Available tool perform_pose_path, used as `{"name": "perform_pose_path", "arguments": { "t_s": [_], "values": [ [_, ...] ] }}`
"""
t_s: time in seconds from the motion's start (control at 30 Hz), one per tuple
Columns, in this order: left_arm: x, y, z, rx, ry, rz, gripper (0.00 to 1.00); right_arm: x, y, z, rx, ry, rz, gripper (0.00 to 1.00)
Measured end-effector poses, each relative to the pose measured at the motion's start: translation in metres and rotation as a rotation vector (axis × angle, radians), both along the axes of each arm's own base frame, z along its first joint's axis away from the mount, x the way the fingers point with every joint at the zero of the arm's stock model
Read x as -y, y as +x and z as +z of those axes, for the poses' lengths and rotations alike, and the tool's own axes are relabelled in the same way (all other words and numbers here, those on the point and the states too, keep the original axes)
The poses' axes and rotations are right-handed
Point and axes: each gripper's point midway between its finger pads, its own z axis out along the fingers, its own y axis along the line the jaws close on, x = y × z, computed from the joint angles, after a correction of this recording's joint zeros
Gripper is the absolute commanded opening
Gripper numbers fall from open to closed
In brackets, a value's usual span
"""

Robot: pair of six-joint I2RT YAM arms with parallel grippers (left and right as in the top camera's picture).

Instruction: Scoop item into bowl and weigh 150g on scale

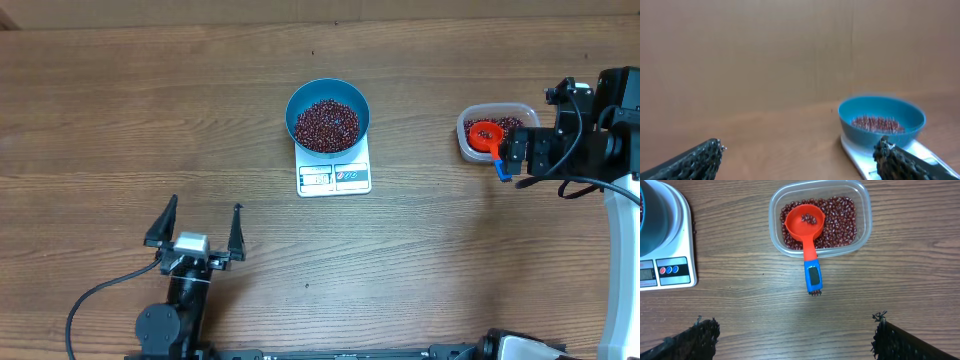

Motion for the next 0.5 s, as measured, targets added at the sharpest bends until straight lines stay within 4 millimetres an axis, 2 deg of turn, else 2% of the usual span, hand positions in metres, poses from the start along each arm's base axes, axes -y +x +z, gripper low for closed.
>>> {"name": "perform_pose_path", "arguments": {
  "t_s": [0.13,0.5],
  "values": [
    [0.001,0.0,-0.038,-0.156,0.004,-0.007,1.0,0.0,0.0,0.0,-0.001,0.0,0.0,1.0],
    [0.001,0.0,-0.041,-0.174,-0.043,-0.008,0.99,0.0,0.0,0.0,0.0,0.0,0.0,1.0]
  ]
}}
